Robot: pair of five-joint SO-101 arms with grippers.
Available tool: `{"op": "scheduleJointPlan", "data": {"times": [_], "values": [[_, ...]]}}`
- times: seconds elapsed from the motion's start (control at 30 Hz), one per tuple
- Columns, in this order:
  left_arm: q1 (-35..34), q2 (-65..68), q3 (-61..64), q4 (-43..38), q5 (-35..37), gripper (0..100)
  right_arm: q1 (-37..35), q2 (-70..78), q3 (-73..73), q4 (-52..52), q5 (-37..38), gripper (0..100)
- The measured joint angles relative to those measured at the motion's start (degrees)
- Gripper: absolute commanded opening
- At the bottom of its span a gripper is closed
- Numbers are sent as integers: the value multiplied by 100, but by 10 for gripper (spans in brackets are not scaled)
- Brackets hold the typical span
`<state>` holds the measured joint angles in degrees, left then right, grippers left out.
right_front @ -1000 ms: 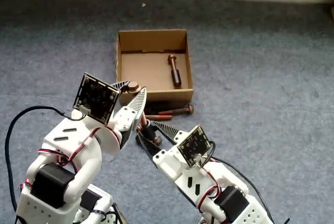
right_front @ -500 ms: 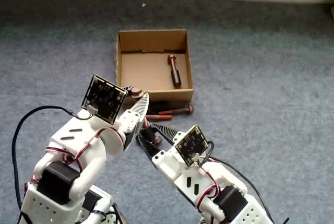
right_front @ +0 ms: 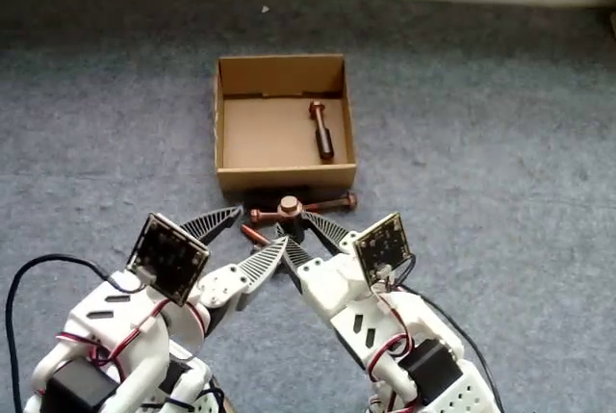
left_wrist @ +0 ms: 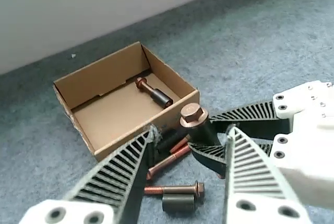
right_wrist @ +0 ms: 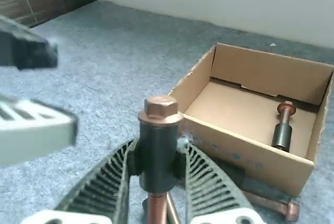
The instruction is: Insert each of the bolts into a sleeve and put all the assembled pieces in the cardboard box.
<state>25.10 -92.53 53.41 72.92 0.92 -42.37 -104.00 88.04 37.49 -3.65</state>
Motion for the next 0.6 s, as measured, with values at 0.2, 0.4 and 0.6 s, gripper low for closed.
{"op": "scheduleJointPlan", "data": {"times": [0.2,0.4,0.6], "values": [[-360,-18,457,0,0,234,404,369,-281,158,0,5],[-1609,-26,668,0,0,232,905,2356,-1556,158,0,5],[-2664,-18,1644,-53,0,232,1477,4949,-3314,158,0,5]]}}
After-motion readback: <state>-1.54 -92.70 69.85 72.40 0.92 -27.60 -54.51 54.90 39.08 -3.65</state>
